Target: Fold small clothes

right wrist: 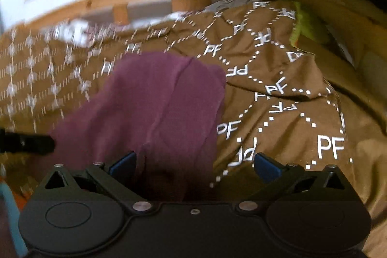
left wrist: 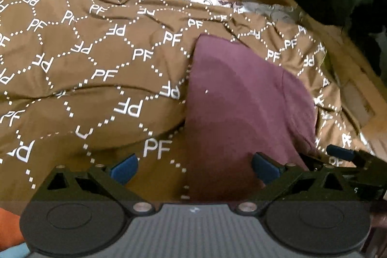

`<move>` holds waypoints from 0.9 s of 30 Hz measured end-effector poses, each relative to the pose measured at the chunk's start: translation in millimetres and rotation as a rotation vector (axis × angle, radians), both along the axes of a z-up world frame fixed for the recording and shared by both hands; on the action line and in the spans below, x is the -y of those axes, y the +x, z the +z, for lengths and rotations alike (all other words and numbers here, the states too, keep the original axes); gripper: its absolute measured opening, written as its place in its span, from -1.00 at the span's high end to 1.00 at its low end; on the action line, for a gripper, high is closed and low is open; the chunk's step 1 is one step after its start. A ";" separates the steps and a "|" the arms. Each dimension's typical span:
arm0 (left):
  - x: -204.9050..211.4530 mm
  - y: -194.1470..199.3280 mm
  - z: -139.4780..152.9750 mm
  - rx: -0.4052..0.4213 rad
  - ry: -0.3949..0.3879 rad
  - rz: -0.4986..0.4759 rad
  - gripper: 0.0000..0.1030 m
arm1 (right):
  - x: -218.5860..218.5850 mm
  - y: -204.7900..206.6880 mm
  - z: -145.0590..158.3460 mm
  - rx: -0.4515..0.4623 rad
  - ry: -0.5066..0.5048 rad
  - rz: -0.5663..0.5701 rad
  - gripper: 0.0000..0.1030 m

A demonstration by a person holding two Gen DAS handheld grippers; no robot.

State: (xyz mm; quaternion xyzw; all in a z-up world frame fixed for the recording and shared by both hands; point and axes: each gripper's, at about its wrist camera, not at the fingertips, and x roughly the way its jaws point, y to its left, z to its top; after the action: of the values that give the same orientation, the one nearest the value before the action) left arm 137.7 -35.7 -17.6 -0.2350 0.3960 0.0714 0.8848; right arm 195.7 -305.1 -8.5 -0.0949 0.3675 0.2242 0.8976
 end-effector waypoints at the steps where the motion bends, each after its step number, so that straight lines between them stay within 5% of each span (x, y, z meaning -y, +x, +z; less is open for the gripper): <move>1: 0.6 -0.3 -2.0 -0.004 0.007 -0.004 -0.98 | -0.3 0.3 -3.1 -0.010 -0.006 0.008 -0.99; 9: 6.8 -0.3 -15.8 -0.027 0.029 -0.012 -1.00 | 5.5 6.6 -6.2 -0.026 0.026 0.017 -0.99; 17: 12.6 2.3 -23.0 -0.019 0.048 -0.021 -1.00 | 38.4 19.7 9.5 0.070 0.377 -0.115 -0.94; 27: 13.8 3.8 -27.9 -0.021 0.048 -0.039 -1.00 | 37.6 41.1 -12.8 0.068 0.430 -0.147 0.63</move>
State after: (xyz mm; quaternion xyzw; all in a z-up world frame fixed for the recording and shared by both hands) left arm 141.4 -49.5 -45.5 -0.2051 0.4081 0.0663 0.8871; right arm 236.8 -342.7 -21.4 0.1180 0.2865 0.2282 0.9230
